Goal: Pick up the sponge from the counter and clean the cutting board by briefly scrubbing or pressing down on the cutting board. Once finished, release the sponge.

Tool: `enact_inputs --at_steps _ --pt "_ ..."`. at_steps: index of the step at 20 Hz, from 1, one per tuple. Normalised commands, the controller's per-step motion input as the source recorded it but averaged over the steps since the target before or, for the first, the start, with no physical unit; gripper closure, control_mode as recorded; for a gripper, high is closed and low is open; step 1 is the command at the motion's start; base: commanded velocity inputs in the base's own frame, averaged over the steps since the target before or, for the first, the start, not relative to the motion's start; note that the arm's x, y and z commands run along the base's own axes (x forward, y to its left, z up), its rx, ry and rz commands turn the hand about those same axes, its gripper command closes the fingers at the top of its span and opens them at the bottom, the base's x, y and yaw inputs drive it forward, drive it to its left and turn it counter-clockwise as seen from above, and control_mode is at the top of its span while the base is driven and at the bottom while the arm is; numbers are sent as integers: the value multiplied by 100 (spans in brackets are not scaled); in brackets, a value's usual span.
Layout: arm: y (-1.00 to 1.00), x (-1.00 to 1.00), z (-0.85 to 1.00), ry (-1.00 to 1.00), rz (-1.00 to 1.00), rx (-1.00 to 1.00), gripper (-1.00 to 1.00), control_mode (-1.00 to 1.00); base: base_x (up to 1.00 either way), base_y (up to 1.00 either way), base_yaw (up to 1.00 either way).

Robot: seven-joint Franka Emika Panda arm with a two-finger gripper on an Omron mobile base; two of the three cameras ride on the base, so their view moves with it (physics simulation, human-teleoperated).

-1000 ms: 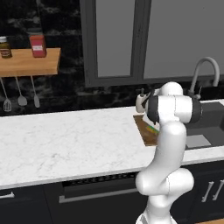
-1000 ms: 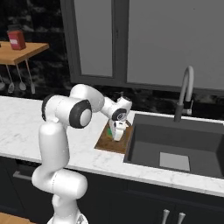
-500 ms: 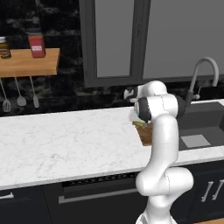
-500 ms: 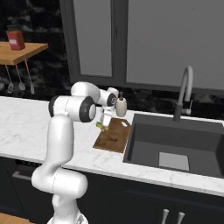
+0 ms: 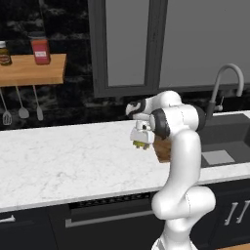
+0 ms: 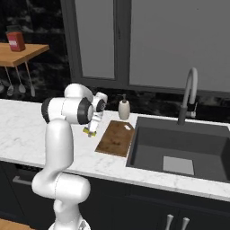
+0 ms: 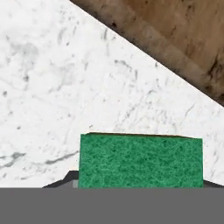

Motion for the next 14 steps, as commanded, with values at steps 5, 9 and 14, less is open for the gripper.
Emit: enact_inputs --at_steps 5,9,14 --pt "95 0 -2 -61 0 0 -100 -100 0 0 0" --pt "57 50 -1 -25 0 0 -100 -100 0 0 0" --pt "9 57 0 0 0 0 -100 -100 0 0 0"
